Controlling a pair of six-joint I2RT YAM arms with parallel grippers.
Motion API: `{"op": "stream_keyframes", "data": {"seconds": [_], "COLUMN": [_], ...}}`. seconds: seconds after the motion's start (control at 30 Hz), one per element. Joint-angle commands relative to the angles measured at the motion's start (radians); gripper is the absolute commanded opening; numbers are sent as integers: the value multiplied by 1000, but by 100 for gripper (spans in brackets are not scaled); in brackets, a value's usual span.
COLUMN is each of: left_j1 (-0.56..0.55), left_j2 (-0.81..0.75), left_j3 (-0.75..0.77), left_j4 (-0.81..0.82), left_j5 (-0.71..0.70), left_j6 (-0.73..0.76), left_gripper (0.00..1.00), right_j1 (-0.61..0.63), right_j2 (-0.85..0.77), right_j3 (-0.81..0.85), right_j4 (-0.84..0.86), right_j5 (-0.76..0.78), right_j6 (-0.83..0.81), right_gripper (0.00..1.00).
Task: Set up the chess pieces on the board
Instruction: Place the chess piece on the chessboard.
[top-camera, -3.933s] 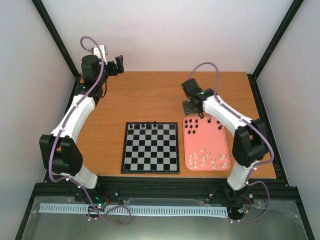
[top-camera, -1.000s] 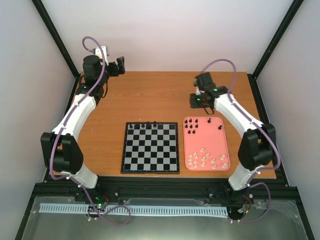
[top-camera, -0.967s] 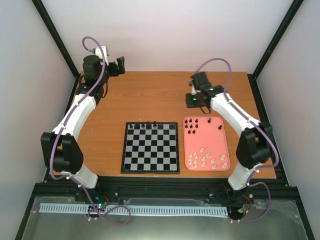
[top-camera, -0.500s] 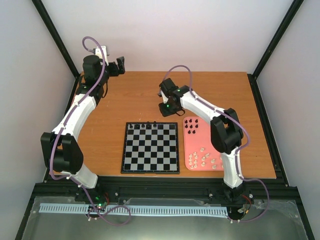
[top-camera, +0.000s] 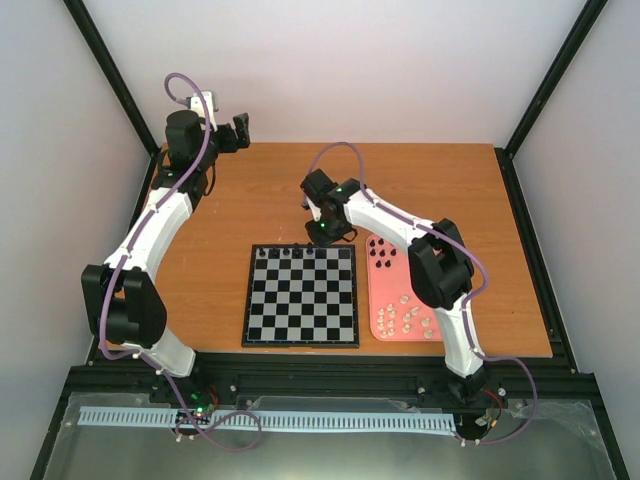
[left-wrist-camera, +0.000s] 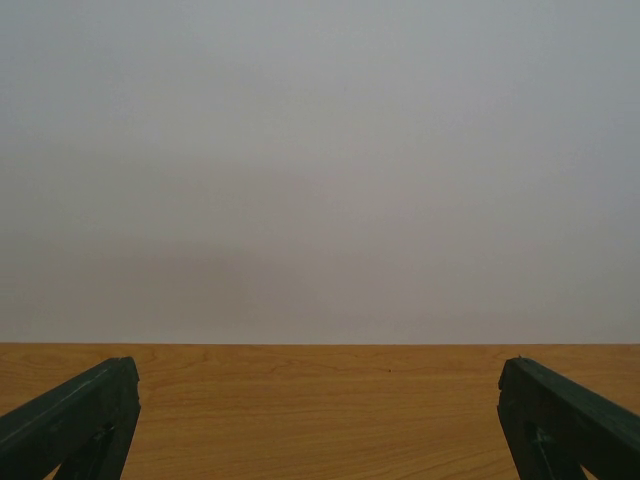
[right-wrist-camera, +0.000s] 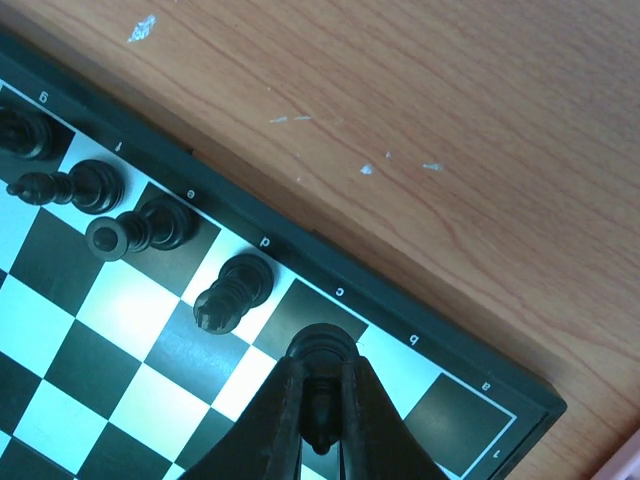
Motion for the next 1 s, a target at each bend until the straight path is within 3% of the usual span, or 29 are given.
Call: {"op": "stream_keyframes", "data": {"seconds": [0.0,0.27,0.97], "left_j1": [0,0,0], "left_j2": [2,5,4], "left_j3": [45,46,44], "left_j4": [1,5,5], "left_j5": [-5,2,-2], "left_j6": [4,0,3], "left_gripper": [100,100,100], "right_j1": [20,32,47], "right_j2": [13,-7,58], "right_j3": [10,-45,8], "right_j4": [-27,2,2], "right_j5": [35,32,50], "right_j6": [7,18,10], "right_gripper": [3,3,3]}}
